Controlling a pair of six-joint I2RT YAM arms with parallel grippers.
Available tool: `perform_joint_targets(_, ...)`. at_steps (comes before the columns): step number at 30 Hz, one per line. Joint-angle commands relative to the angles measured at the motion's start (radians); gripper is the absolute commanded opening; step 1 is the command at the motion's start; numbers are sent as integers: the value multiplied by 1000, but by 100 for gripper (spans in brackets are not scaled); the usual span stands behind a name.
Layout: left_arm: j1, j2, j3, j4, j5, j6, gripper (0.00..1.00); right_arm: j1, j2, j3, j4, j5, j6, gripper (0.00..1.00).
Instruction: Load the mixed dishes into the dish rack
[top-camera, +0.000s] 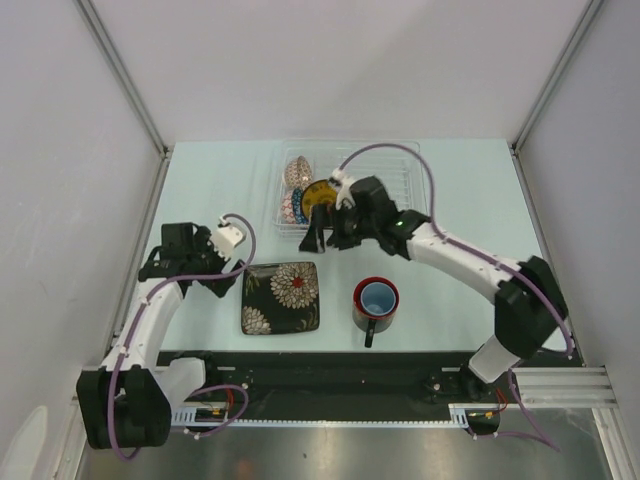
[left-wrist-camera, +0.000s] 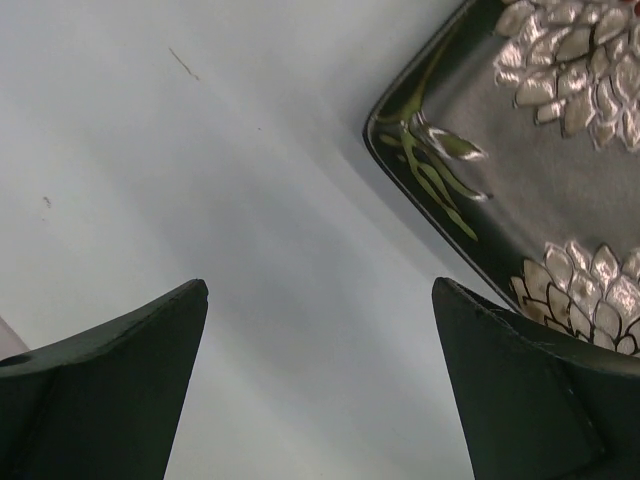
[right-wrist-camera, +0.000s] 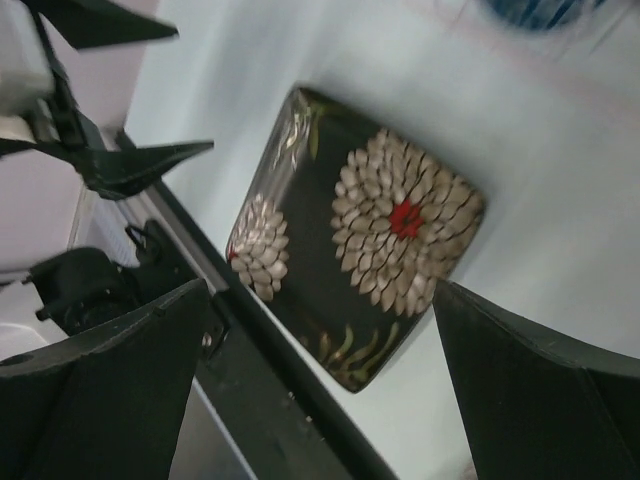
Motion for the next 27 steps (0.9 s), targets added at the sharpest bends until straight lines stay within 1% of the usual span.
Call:
perform_joint_targets(1, 0, -46, -45, -23, 3, 112, 99, 71, 66, -20, 121, -43, 167, 100)
perform_joint_targets(3, 0, -52, -53, -40, 9, 118, 100, 100, 95, -22, 119, -16, 164, 100)
perform_joint_targets(5, -2, -54, -64, -43, 21, 124, 99, 116, 102, -29, 100, 50, 145, 100)
perform_joint_targets(8, -8, -58, -74, -38, 32, 116, 100, 125, 98, -66, 78, 104, 119, 100)
perform_joint_targets(12, -37, -61, -103, -14, 28, 101, 99, 125, 109, -129, 102, 126, 96, 100)
perform_joint_targets(16, -37, -58, -125, 8, 21, 93, 100, 125, 132, -183, 152, 149, 93, 100)
perform_joint_targets(18, -65, -55, -134, 12, 15, 95, 100, 125, 141, -204, 184, 142, 105, 98)
perform_joint_targets(21, -65, -55, -149, 22, 8, 104, 100, 128, 176, -227, 246, 129, 116, 95)
perform_joint_targets(22, -65, -55, -152, 29, 8, 106, 100, 128, 199, -229, 256, 120, 118, 93)
perform_joint_targets(27, -71, -42, -169, 42, -8, 113, 100, 128, 280, -230, 337, 52, 112, 93)
